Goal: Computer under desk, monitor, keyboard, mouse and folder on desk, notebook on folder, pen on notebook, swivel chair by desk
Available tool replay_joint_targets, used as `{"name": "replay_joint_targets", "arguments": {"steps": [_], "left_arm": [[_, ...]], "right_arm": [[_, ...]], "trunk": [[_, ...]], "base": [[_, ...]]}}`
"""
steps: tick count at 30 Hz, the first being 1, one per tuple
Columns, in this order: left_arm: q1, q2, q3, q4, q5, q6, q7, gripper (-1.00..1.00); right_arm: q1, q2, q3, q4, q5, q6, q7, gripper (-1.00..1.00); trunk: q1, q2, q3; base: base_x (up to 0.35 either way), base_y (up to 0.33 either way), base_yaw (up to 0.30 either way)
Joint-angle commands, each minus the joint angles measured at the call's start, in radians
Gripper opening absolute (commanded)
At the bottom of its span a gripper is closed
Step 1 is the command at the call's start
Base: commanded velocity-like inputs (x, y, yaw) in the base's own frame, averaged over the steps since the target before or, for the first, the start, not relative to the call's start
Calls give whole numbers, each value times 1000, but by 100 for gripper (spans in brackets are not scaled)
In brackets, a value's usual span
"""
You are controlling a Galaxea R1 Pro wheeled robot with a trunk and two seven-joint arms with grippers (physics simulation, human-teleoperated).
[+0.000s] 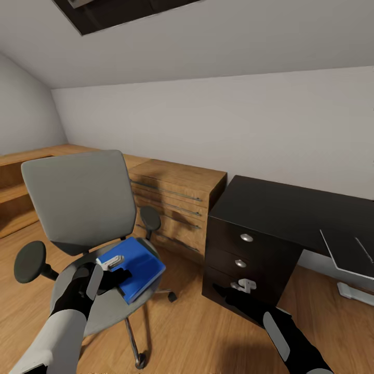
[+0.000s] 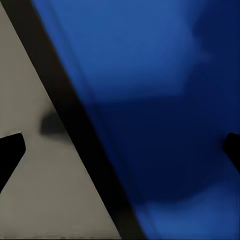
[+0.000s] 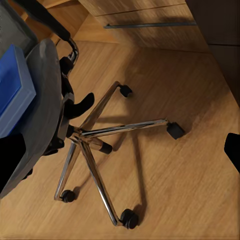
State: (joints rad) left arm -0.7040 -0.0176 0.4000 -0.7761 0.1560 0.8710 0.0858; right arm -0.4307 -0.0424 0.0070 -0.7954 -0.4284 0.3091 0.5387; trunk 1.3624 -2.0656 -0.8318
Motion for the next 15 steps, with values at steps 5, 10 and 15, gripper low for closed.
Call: {"name": "replay_joint_targets", "arguments": {"steps": [5, 10, 15], "left_arm": [[0, -2, 3, 6, 3, 5, 10, 100], [0, -1, 2, 5, 3, 5, 11, 100], [0, -1, 2, 5, 3, 5, 11, 100]], "right_arm": [[0, -1, 1, -1, -9, 8, 0, 100], [0, -1, 1, -1, -9, 7, 0, 100], [0, -1, 1, -1, -9, 7, 0, 100]], "trunk": [[0, 0, -1], [0, 0, -1], [0, 0, -1]], "base": [[-33, -33, 0], [-106, -124, 0], [-16, -20, 0]]}}
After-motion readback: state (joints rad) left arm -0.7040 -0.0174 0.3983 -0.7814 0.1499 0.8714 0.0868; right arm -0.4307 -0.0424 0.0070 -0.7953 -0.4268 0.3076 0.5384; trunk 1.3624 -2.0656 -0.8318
